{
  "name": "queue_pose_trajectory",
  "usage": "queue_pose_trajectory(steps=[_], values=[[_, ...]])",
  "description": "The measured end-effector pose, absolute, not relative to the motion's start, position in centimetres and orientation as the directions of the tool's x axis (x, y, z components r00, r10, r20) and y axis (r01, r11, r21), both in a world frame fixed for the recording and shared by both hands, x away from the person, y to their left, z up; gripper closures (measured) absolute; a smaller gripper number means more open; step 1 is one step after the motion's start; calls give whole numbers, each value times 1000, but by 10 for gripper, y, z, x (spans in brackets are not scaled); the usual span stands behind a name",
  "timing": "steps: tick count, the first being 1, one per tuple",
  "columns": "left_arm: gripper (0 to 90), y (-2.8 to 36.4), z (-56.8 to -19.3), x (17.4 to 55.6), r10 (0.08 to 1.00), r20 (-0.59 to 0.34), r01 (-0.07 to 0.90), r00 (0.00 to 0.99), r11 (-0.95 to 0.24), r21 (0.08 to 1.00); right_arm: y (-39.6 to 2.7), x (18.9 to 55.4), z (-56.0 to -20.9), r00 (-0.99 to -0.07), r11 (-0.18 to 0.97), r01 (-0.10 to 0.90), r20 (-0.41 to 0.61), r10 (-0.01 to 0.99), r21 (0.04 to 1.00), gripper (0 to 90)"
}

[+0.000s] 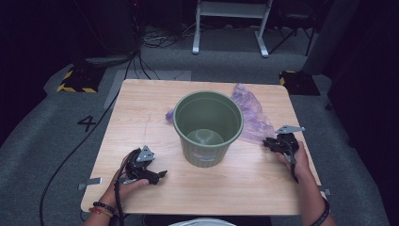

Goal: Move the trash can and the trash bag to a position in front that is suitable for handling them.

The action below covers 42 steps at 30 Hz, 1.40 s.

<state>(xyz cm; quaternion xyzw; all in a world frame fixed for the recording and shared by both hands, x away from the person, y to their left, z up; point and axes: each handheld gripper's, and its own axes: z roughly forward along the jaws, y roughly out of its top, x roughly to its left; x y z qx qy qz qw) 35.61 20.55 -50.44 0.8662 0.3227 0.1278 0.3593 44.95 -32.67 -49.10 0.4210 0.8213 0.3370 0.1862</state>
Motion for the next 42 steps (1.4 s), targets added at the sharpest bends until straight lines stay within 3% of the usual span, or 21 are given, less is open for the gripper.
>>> queue_pose_trajectory(steps=[2,3,7,11,13,17,18,20,25,33,36,42], values=[[101,205,-504,356,651,-10,467,759,-534,705,-332,448,-489,-560,412,569,-32,828,712,673],[101,205,-504,356,651,-11,467,759,-533,705,-343,445,-483,-514,377,570,-41,857,730,571],[101,205,-504,356,651,-11,467,759,-533,705,-349,438,-467,-476,323,523,-45,878,789,465],[100,205,-504,356,651,-10,467,759,-534,705,-335,433,-452,-503,321,432,-70,861,843,326],[100,205,-504,356,651,-11,467,759,-534,705,-316,435,-448,-559,354,410,-76,826,841,276],[100,205,-504,356,651,-10,467,759,-534,705,-294,442,-450,-614,395,396,-81,785,829,251],[101,205,-504,356,651,-10,467,759,-534,705,-282,449,-452,-662,411,408,-45,748,815,251],[100,205,-504,356,650,-10,467,759,-534,705,-278,451,-452,-667,415,413,-40,744,811,250],[101,206,-504,356,650,-11,467,760,-534,705,-254,473,-454,-647,412,450,-30,762,792,226],[100,205,-504,356,650,-10,467,759,-534,705,-232,497,-464,-622,405,473,-30,783,783,263],[100,206,-504,356,649,-9,465,761,-536,705,-228,503,-468,-610,406,481,-35,792,777,309],[100,206,-504,356,648,-8,465,762,-537,704,-229,511,-478,-602,400,507,-18,798,763,519]])
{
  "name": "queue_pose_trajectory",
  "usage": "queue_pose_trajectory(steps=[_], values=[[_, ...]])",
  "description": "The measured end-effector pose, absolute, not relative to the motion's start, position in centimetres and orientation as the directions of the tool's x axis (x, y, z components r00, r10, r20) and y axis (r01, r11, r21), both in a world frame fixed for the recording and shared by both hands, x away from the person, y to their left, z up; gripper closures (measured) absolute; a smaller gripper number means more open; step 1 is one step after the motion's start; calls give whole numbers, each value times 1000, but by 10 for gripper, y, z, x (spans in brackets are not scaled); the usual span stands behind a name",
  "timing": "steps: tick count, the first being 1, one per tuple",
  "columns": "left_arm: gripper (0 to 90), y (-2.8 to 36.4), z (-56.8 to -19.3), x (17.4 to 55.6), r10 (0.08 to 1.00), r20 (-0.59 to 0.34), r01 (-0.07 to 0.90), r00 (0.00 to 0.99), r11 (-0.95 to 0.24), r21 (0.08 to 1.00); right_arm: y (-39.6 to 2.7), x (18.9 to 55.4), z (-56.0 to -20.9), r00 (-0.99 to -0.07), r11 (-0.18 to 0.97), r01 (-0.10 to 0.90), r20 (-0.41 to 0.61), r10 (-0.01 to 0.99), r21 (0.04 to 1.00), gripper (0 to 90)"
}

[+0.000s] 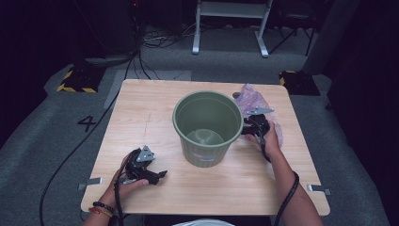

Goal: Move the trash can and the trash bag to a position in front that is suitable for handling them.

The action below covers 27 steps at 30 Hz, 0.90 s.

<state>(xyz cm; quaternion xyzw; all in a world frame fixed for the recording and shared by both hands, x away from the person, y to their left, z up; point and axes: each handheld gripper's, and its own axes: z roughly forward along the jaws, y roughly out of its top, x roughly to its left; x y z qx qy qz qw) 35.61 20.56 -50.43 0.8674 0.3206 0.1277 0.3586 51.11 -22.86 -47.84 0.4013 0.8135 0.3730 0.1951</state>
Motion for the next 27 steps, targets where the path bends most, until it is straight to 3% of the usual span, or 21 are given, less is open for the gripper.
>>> queue_pose_trajectory(steps=[2,4,13,27], values=[[100,206,-504,356,648,-10,465,761,-536,705,-232,512,-483,-615,408,523,0,788,749,652],[101,206,-504,356,648,-9,465,762,-537,704,-234,512,-486,-625,418,530,6,781,738,718],[100,206,-504,356,648,-9,465,762,-537,704,-240,502,-487,-652,464,505,-31,758,728,856],[101,206,-504,356,649,-7,465,761,-537,704,-257,486,-482,-650,483,484,-70,757,730,871]])
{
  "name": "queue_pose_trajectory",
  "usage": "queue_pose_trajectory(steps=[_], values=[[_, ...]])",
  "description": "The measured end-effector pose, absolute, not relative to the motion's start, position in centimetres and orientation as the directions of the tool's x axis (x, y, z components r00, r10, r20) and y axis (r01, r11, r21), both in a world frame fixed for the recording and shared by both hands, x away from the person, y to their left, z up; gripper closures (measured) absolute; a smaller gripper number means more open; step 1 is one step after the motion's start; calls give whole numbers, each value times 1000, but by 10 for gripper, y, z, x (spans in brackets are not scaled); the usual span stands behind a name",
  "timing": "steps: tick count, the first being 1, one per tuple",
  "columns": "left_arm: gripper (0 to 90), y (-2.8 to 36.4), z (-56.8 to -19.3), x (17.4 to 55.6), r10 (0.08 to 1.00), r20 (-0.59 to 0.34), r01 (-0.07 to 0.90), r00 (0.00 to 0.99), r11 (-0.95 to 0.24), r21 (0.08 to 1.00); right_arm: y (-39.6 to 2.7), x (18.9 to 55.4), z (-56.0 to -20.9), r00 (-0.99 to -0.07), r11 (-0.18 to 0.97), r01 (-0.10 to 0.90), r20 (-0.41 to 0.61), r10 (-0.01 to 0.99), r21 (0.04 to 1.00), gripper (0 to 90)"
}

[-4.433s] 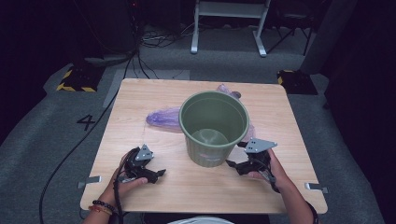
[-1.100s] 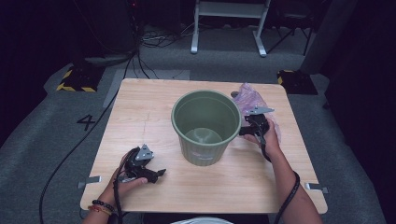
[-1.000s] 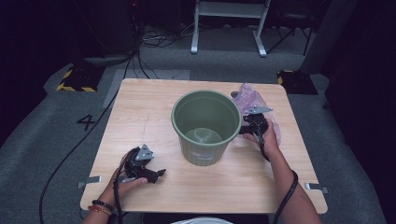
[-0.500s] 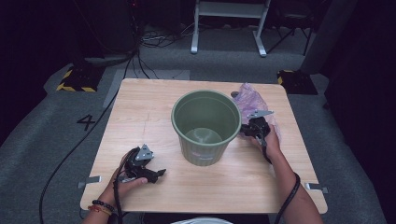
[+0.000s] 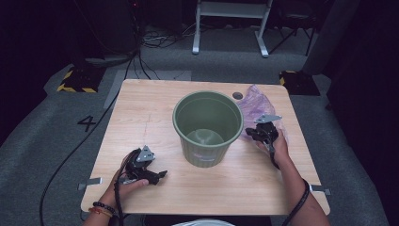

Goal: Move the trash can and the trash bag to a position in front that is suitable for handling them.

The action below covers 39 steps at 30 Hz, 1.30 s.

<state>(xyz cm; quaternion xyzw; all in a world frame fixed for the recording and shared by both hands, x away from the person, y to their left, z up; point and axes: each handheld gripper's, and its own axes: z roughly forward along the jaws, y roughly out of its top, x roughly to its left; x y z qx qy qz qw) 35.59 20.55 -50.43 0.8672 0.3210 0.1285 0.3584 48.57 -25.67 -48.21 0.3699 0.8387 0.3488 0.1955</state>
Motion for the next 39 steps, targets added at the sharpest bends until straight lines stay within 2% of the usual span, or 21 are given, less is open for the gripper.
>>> queue_pose_trajectory(steps=[6,7,9,10,11,12,13,14,16,22,27,32,39], values=[[101,205,-504,355,650,-8,465,760,-536,705,-266,479,-477,-643,480,490,-69,762,728,828],[101,205,-504,355,650,-8,465,760,-536,705,-267,478,-477,-641,485,486,-81,763,727,812],[101,205,-504,355,649,-8,465,760,-536,705,-269,475,-477,-635,501,484,-107,765,717,719],[101,205,-504,355,650,-8,465,760,-536,705,-269,475,-477,-635,501,484,-107,765,717,719],[101,205,-504,355,649,-8,465,760,-536,705,-271,473,-474,-641,487,476,-89,762,732,600],[101,205,-504,355,649,-8,465,760,-536,705,-271,472,-472,-642,477,469,-83,762,743,536],[101,205,-504,355,649,-8,465,760,-536,705,-271,472,-472,-642,477,469,-83,762,743,536],[101,205,-504,355,650,-8,465,760,-536,705,-268,470,-466,-632,466,452,-96,769,761,426],[101,205,-504,355,649,-8,465,760,-536,705,-263,469,-462,-609,458,435,-121,784,775,313],[101,205,-504,355,649,-8,465,760,-536,705,-242,477,-462,-605,461,408,-145,783,788,264],[101,205,-504,355,649,-9,465,761,-536,705,-219,496,-477,-594,430,460,-91,799,777,238],[101,205,-504,355,644,-12,464,765,-538,704,-207,506,-490,-594,458,496,-97,799,738,235],[101,205,-504,355,639,-11,460,769,-541,704,-209,510,-498,-584,432,534,-53,810,727,236]])
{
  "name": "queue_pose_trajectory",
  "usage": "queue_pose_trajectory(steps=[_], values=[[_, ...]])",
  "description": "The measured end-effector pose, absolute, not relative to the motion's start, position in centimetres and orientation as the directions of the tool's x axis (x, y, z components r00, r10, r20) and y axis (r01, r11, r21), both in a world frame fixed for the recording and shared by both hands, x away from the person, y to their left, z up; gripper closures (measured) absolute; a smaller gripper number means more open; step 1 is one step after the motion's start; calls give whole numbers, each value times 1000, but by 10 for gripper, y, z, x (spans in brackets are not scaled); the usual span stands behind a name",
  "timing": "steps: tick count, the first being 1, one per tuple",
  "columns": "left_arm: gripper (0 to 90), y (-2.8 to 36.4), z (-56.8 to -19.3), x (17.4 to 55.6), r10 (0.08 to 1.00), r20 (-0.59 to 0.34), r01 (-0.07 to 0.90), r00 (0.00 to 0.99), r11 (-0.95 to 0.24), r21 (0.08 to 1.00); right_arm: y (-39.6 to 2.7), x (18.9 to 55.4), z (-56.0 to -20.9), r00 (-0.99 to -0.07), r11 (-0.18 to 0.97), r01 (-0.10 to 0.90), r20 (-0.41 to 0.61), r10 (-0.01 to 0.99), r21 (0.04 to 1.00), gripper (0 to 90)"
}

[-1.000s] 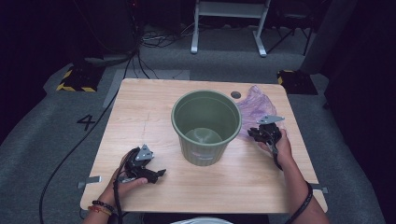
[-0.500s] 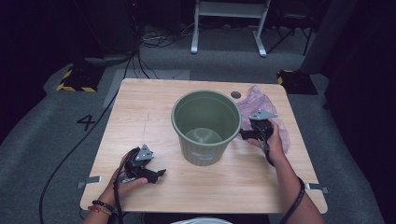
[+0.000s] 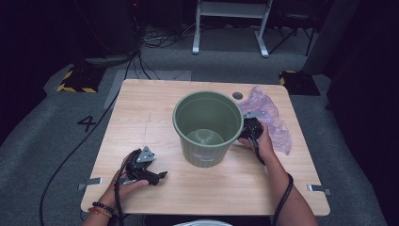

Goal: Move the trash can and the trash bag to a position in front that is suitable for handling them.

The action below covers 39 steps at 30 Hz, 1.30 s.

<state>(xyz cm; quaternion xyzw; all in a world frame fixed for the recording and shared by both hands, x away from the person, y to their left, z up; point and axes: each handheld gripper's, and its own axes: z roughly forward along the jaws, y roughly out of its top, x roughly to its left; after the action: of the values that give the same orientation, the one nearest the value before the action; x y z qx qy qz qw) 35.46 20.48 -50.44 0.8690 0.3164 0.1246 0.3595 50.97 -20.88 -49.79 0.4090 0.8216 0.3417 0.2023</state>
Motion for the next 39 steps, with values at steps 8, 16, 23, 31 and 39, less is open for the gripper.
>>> queue_pose_trajectory(steps=[8,16,23,31,39], values=[[100,204,-504,354,640,-10,461,768,-542,703,-218,510,-500,-585,396,551,1,811,734,319],[101,203,-504,353,631,-12,454,776,-546,704,-234,503,-498,-609,406,534,4,793,742,636],[101,203,-504,353,631,-13,455,776,-545,704,-251,492,-498,-621,425,513,-19,784,746,812],[100,203,-504,353,630,-12,454,776,-546,704,-262,479,-498,-641,450,491,-40,766,746,890],[100,203,-504,353,630,-12,454,776,-546,704,-276,466,-495,-634,492,464,-111,765,736,872]])
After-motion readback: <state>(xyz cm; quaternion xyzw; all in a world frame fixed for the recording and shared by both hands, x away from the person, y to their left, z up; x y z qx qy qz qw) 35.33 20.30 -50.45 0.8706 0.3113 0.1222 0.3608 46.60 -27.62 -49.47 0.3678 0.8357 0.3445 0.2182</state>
